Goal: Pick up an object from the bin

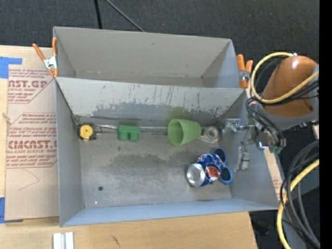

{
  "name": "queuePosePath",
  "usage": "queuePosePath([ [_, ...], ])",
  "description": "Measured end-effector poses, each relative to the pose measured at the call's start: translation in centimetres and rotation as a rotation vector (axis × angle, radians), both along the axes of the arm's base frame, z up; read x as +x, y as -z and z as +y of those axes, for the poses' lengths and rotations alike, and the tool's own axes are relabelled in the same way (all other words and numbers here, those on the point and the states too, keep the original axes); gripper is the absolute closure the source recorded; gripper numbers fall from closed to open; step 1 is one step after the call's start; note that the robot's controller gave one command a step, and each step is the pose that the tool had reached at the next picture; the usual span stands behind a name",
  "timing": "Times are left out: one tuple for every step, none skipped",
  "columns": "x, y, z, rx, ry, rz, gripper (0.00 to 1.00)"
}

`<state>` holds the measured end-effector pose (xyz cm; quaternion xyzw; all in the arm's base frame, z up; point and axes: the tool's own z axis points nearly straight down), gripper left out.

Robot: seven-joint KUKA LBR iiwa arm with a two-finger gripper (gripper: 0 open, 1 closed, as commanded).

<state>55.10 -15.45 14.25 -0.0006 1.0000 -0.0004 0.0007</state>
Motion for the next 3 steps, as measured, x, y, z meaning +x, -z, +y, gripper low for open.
queuePosePath([
  [-0.07,7.46,3.12,0.005,0.044,0.006,0.0],
  [0.11,7.07,2.87,0.001,0.046,0.0,1.0],
  [0.06,7.09,2.87,0.001,0.045,0.002,0.0],
])
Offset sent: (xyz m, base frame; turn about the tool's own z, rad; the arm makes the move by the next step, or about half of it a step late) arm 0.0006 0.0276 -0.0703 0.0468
